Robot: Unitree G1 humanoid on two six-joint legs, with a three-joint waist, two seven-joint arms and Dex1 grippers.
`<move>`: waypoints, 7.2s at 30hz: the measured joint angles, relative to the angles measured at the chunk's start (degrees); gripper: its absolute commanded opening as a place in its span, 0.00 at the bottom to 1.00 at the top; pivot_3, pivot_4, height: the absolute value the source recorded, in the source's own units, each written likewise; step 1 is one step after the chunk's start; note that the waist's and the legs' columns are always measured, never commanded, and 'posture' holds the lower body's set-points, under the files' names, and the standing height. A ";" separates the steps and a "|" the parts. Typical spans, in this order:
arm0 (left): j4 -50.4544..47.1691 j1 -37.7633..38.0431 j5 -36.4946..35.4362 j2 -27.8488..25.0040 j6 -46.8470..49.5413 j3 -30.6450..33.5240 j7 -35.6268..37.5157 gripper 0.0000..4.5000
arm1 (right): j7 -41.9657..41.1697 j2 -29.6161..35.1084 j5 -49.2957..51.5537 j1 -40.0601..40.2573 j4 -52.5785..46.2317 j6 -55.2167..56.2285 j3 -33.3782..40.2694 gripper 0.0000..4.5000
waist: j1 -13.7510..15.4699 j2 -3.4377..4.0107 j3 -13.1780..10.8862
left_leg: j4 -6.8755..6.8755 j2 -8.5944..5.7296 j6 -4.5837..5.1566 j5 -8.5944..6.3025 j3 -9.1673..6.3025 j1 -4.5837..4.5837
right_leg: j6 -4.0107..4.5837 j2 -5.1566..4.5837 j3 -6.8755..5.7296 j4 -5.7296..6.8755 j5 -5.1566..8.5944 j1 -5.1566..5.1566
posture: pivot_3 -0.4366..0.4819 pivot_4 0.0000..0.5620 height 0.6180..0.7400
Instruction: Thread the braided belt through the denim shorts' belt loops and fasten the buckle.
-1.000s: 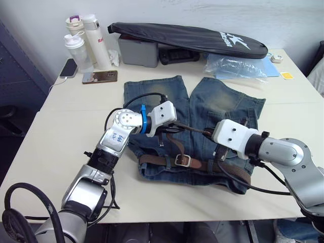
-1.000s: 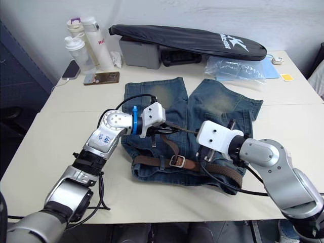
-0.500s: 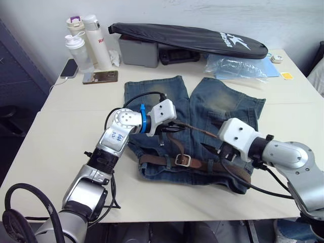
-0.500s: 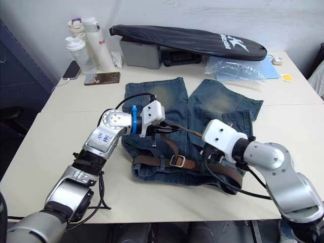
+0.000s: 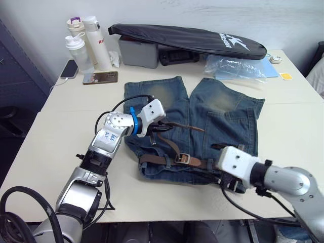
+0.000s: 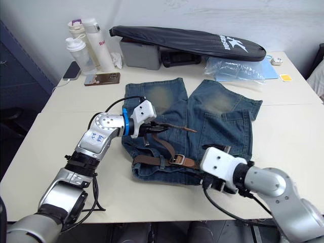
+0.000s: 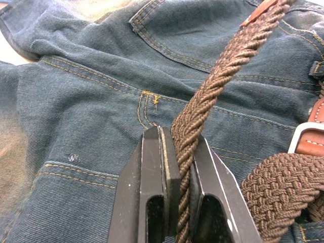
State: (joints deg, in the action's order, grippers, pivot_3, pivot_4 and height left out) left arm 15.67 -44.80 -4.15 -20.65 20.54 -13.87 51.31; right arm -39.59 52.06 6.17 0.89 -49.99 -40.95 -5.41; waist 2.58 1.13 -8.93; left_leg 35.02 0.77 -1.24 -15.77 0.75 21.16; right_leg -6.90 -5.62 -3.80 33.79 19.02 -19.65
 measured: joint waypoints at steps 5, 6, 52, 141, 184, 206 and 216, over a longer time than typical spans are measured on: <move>0.45 -0.16 0.02 0.16 -0.06 -0.02 -0.34 0.00 | 2.64 -0.13 -6.79 -0.52 3.88 3.28 -6.04 0.99 | -0.07 0.00 0.02 | 0.02 0.00 0.00 0.00 0.04 0.00 | 0.00 0.00 0.01 0.01 0.00 0.00 | 0.48 0.27 1.00; 0.56 -0.18 0.03 0.15 -0.05 -0.02 -0.34 0.00 | 2.97 -0.39 -7.43 -0.77 4.54 3.55 -6.41 0.99 | -0.08 0.00 0.02 | 0.02 0.00 0.00 0.00 0.04 -0.01 | 0.00 0.00 0.01 0.01 0.00 0.00 | 0.48 0.27 1.00; 9.73 -5.87 11.87 -2.76 -13.58 -6.51 0.83 0.00 | 10.09 -14.49 -16.11 -0.09 9.72 6.02 -2.49 0.00 | 0.03 0.06 0.10 | 0.10 -0.03 0.07 -0.04 0.13 -0.02 | 0.00 0.01 0.09 0.14 0.00 -0.03 | 0.48 0.27 1.00; -6.66 -8.02 -1.53 -3.28 13.41 -5.63 14.54 0.98 | 6.55 -14.65 -16.55 -2.74 9.58 3.41 -4.96 0.00 | -1.19 0.17 0.18 | 0.15 -0.02 0.17 -0.09 0.14 -0.08 | 0.02 0.02 0.27 0.27 0.01 -0.07 | 0.48 0.27 1.00; -12.74 2.24 -3.49 -9.44 11.31 -11.65 19.35 0.00 | -10.72 1.10 23.25 -7.37 -0.69 -16.63 28.09 1.00 | -1.10 0.15 0.22 | 0.25 -0.05 0.75 -0.43 -0.02 -0.22 | 0.07 0.00 0.84 0.28 0.03 0.01 | 0.48 0.27 1.00; -17.12 8.74 -1.08 -10.88 10.76 -13.63 15.47 0.00 | 3.08 -5.20 21.80 -15.30 5.75 -18.35 1.06 0.88 | -1.24 0.07 0.61 | 0.25 0.04 0.82 -0.47 -0.05 -0.21 | 0.13 -0.01 1.04 0.27 0.07 -0.02 | 0.48 0.27 1.00; -17.13 8.72 -1.10 -10.91 11.24 -13.54 15.26 0.00 | 4.97 -5.37 20.26 -12.99 7.35 -17.63 0.16 0.27 | -1.24 0.08 0.62 | 0.25 0.04 0.89 -0.51 -0.05 -0.22 | 0.14 0.00 1.03 0.28 0.07 -0.02 | 0.48 0.27 1.00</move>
State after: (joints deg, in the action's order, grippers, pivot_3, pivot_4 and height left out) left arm -1.47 -36.08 -5.25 -31.56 31.78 -27.41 66.57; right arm -34.62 46.70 26.43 -12.10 -42.64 -58.58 -5.24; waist 1.34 1.20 -8.32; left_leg 35.26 0.81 -0.36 -16.28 0.69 20.94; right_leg -6.76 -5.62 -2.78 34.07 19.10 -19.67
